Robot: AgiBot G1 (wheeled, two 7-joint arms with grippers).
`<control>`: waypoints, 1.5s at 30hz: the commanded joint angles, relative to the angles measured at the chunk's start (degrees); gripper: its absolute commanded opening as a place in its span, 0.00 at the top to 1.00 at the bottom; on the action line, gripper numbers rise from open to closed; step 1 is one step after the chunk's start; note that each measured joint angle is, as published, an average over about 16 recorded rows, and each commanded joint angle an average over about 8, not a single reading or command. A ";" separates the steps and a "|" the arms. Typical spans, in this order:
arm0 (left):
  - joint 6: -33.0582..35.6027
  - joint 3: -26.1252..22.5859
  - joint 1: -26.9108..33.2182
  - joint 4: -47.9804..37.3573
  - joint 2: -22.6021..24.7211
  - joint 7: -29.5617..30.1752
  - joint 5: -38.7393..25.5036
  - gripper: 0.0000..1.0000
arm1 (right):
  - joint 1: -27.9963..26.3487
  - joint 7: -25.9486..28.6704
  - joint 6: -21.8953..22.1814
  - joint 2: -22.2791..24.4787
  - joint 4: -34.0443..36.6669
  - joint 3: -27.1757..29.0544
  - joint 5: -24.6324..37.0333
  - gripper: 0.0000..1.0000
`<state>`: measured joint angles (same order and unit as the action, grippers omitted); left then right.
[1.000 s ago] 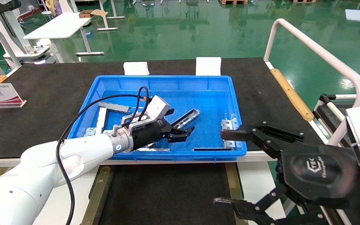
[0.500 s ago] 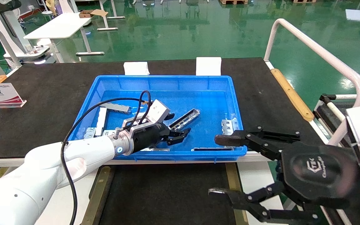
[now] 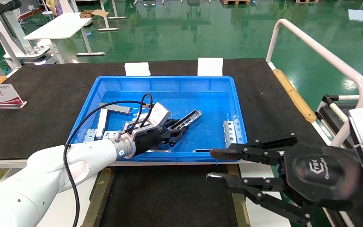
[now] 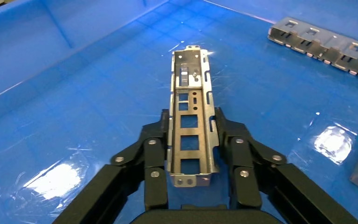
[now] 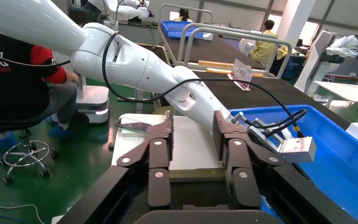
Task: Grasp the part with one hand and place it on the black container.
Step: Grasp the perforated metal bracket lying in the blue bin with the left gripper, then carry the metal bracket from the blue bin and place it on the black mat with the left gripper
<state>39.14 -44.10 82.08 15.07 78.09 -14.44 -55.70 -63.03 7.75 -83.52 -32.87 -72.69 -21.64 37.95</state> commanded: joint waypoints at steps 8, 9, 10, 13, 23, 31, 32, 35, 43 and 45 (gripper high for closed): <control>1.50 -0.77 1.30 0.14 -0.40 -0.85 3.87 1.00 | 0.00 0.00 0.00 0.00 0.00 0.00 0.00 1.00; 2.03 -0.61 1.59 0.11 -0.50 -1.20 4.43 1.00 | 0.00 0.00 0.00 0.00 0.00 -0.01 0.00 1.00; 2.70 -0.41 1.87 0.08 -0.63 -1.56 5.02 1.00 | 0.00 0.00 0.00 0.00 0.00 -0.01 0.00 1.00; 6.07 0.37 2.66 0.05 -1.31 -2.87 6.83 1.00 | 0.00 0.00 0.00 0.00 0.00 -0.01 0.00 1.00; 27.87 2.00 3.61 2.71 -7.84 -4.82 10.90 1.00 | 0.00 -0.01 0.00 0.00 0.00 -0.01 -0.01 1.00; 40.01 1.07 0.78 12.06 -16.50 -0.06 11.32 1.00 | 0.00 -0.01 0.01 0.01 0.00 -0.02 -0.01 1.00; 40.65 1.00 -0.06 13.86 -17.69 0.68 11.44 1.00 | 0.00 -0.01 0.01 0.01 0.00 -0.02 -0.01 1.00; 41.36 0.94 -3.40 19.85 -21.11 2.97 12.16 1.00 | 0.00 -0.01 0.01 0.01 0.00 -0.02 -0.01 1.00; 34.82 1.05 -16.90 38.40 -30.18 11.34 15.57 1.00 | -0.01 -0.01 0.01 0.01 0.00 -0.02 -0.01 1.00; 31.09 1.06 -20.88 43.05 -32.33 13.06 16.16 1.00 | -0.01 -0.01 0.01 0.01 0.00 -0.02 -0.02 1.00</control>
<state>68.99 -43.04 61.13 57.65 46.20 -2.07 -39.82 -63.03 7.73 -83.51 -32.86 -72.69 -21.66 37.93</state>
